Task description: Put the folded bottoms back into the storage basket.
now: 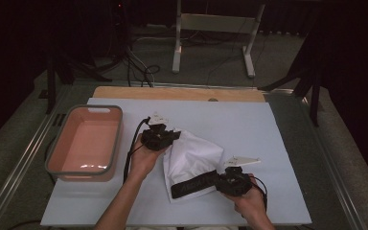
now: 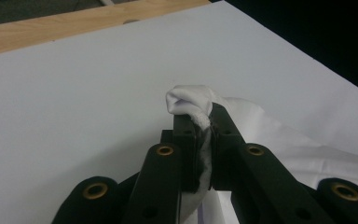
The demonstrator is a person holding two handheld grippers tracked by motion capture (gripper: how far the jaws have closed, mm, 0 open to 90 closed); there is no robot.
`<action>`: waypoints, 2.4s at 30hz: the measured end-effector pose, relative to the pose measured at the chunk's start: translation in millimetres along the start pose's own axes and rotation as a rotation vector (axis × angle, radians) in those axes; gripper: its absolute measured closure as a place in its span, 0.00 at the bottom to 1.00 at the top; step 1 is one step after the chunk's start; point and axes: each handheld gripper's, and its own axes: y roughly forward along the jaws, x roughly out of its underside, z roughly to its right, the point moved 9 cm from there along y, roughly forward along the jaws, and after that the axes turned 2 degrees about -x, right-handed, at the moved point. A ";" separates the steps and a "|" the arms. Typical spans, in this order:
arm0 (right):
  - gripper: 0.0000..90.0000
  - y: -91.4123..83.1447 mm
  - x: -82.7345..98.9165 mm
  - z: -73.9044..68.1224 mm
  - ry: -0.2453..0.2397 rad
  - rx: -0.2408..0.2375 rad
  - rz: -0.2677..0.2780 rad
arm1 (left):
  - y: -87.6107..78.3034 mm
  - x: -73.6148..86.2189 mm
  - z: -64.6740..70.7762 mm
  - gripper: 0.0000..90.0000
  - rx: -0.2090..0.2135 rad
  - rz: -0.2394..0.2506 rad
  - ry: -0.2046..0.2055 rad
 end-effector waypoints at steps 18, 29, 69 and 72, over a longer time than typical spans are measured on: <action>0.87 -0.2 -24.2 -4.5 -0.022 -0.001 0.030 | -7.0 -13.0 -4.6 0.93 0.007 0.022 -0.019; 0.87 2.8 -34.6 -7.4 -0.021 -0.008 0.043 | -8.9 -15.9 -7.8 0.93 0.011 0.024 -0.032; 0.87 25.4 -74.1 -29.3 -0.048 -0.036 0.074 | -19.7 -27.2 -20.8 0.93 0.006 0.019 -0.029; 0.87 28.2 -77.9 -28.9 -0.044 -0.036 0.077 | -19.5 -28.4 -21.4 0.93 0.008 0.018 -0.035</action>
